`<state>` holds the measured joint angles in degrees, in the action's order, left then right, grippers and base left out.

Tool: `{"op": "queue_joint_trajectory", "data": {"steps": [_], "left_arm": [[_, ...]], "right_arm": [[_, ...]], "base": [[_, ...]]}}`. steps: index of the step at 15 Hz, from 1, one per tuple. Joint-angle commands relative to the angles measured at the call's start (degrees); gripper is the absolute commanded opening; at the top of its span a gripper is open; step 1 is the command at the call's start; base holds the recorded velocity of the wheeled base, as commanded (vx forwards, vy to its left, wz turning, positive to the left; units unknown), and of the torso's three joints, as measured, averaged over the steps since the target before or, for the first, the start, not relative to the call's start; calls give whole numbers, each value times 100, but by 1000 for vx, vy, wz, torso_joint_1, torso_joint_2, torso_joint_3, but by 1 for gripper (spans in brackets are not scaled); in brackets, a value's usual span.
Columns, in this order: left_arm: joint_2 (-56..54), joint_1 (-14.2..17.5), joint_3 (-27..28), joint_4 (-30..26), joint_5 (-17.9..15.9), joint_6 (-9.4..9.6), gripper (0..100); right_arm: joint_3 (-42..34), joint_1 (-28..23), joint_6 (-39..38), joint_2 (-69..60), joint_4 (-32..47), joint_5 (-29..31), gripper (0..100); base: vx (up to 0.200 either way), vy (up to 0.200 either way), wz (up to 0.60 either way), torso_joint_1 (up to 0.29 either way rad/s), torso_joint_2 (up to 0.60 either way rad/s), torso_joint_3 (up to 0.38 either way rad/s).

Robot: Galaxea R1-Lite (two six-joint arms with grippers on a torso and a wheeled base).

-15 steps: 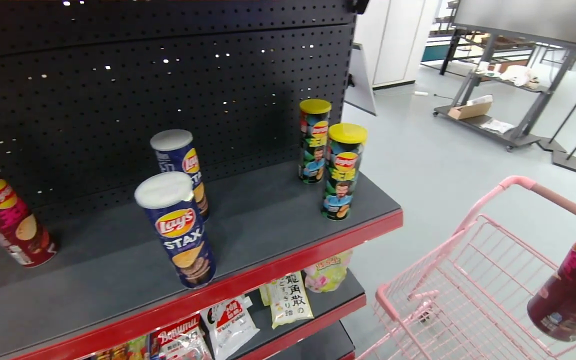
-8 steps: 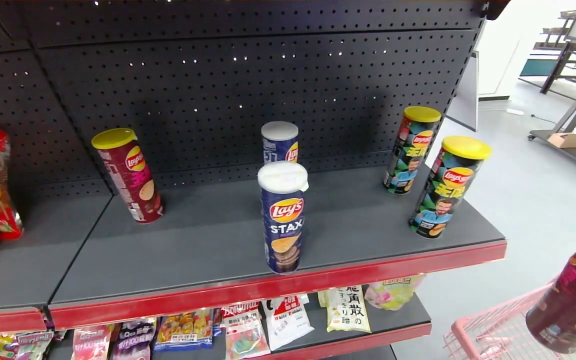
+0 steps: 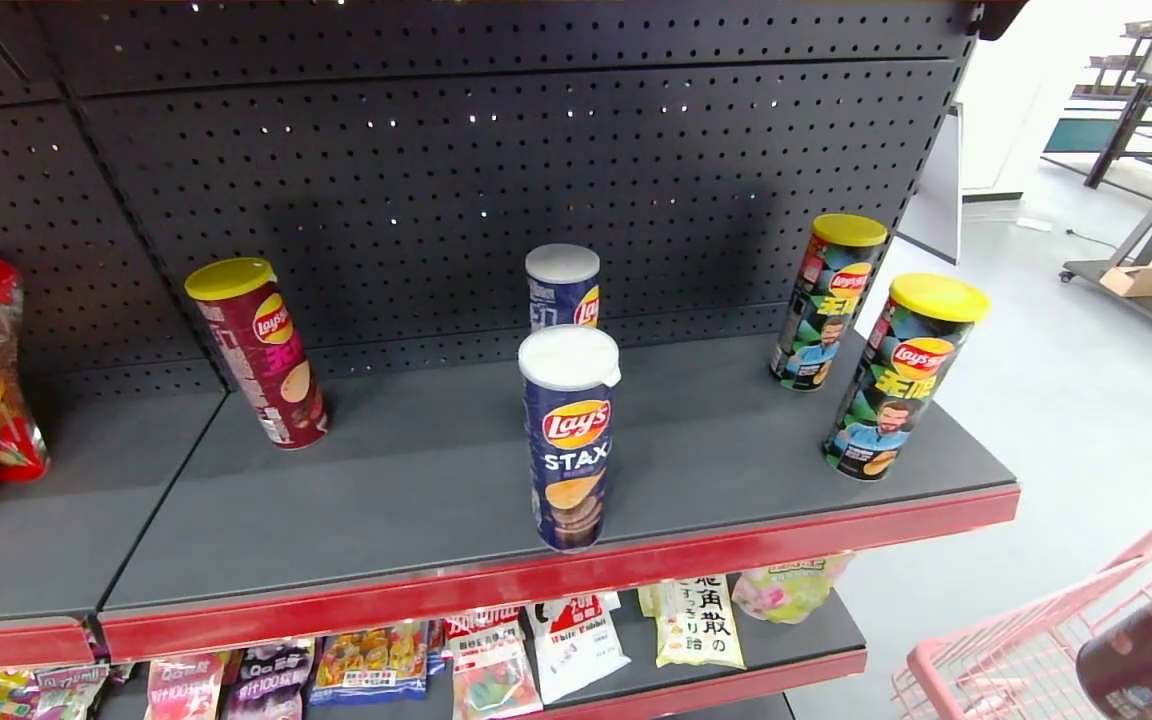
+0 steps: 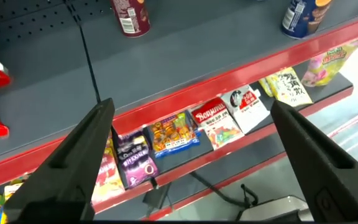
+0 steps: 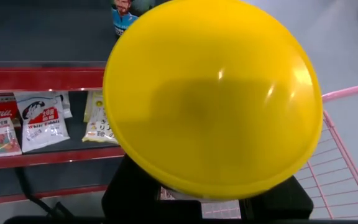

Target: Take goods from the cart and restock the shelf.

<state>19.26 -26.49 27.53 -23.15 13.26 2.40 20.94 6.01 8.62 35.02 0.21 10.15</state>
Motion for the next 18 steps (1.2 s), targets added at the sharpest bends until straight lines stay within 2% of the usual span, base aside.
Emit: {"op": "queue_joint_trajectory", "data": {"steps": [1,16,18], "left_arm": [[-10,4,-54,3,10,-3,100],[-151,4,-116,3,1,6,100],[-160,4,-125,3,1,85,100]], "right_arm": [[-82,-12,-1,-163,-3,-5,0],[-108,-21,-124,-31,-3,-5,0],[-108,-21,-132,-39,6,-5,0]], "base": [[0,0,0,0,0,0],[0,200,0,1,2,2],[0,200,0,2,-2,2]]}}
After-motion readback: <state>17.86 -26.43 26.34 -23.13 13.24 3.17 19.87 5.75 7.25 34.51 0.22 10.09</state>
